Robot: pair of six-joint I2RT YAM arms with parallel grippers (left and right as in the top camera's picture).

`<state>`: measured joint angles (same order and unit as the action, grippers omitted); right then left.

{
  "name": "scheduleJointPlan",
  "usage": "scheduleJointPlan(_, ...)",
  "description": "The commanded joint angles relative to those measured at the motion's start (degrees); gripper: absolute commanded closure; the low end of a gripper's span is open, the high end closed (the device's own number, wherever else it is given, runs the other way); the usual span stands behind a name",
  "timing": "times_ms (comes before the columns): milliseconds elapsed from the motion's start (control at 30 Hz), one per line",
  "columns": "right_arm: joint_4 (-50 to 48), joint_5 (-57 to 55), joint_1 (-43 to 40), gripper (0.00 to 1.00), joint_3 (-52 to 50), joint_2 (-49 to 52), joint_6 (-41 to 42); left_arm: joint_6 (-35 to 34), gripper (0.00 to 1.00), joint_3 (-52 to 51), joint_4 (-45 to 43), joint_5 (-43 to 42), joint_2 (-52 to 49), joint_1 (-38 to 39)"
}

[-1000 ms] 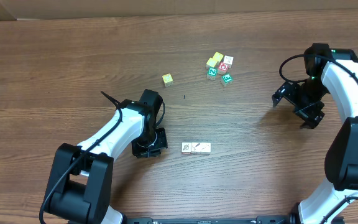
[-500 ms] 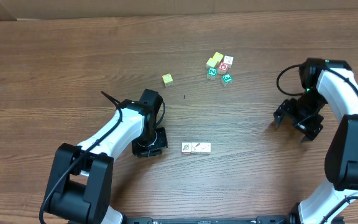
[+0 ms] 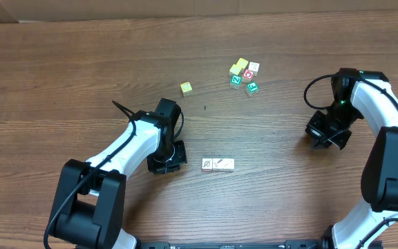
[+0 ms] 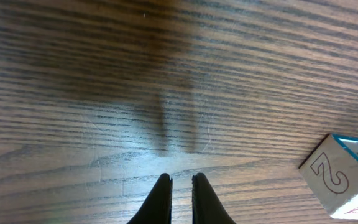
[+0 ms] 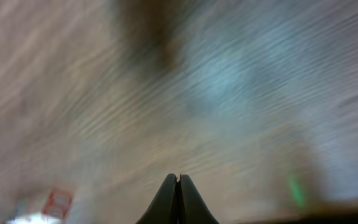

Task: Flip 3 blocks
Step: 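Move the right gripper down toward the right end of the block row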

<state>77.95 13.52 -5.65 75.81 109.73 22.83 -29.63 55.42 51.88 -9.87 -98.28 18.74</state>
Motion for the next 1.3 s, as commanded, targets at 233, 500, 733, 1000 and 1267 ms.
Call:
scheduleJointPlan(233,5.11,5.64,0.22,0.96,7.52,-9.94,-8.41,-0.22,0.94,-0.46,-0.13,-0.52,-0.46,0.09)
scheduleJointPlan(500,5.22,5.66,0.22,0.96,7.39,-25.90,-9.14,-0.20,0.95,-0.48,-0.15,-0.50,-0.46,0.09)
scheduleJointPlan(733,-2.67,5.62,0.22,0.96,2.51,-40.81,-8.26,-0.83,0.95,-0.48,-0.94,-0.66,-0.46,0.09)
scheduleJointPlan(1000,-11.04,5.49,0.24,0.96,-10.95,-46.77,-5.22,-0.85,0.96,-0.52,-0.98,-0.70,-0.46,0.09)
scheduleJointPlan(1267,-21.09,11.41,3.08,0.96,-24.96,-44.26,-3.23,-2.32,0.96,-0.55,-2.10,-0.68,-0.46,1.31)
